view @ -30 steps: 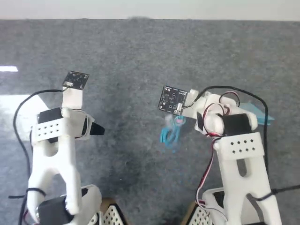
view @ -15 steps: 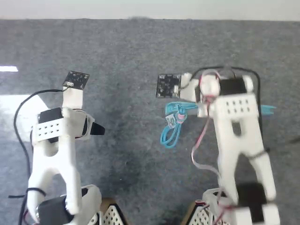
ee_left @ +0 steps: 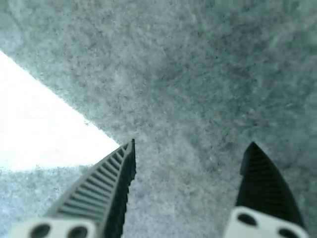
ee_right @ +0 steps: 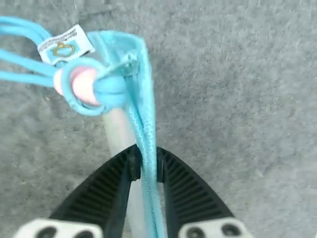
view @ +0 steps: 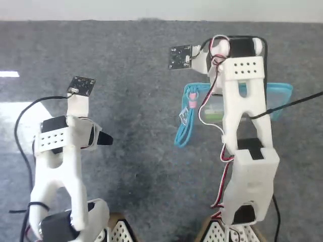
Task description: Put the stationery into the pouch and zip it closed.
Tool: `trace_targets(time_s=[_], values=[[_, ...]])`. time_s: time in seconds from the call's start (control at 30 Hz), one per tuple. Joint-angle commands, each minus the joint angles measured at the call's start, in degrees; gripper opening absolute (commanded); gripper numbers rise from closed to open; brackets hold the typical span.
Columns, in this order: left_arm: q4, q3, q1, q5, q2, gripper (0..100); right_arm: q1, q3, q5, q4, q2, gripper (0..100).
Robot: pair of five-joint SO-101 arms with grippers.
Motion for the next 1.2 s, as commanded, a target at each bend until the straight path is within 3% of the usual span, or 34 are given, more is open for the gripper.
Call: trace_targets(time_s=[0.0,0.33,0.5,0.6,0.8,1.0,1.17], values=[[0.26,-2.51,0.44,0.88,-2.64,33,3.12,-0.7,0.62,2.77,1.71,6.0],[0.26,-2.51,0.44,0.88,-2.37,33,3.74,1.93,0.62,2.77,0.31,2.7],[0.26,-2.51,0.44,0.88,-2.29,33,3.38,8.7,0.88,2.42,1.1,11.0],[0.26,-2.51,0.44,0.88,-2.55,33,3.38,8.97,0.62,2.07,1.63,0.2],[0.26,-2.42,0.44,0.88,-2.46,32,3.82,8.53,-1.32,1.19,4.18,0.7],[0.26,-2.95,1.85,0.62,-2.55,27,6.2,4.22,-6.86,2.51,-7.34,0.9],[0.7,-4.35,7.82,-1.32,-5.8,24,3.3,11.69,-11.78,2.42,-19.38,0.9]])
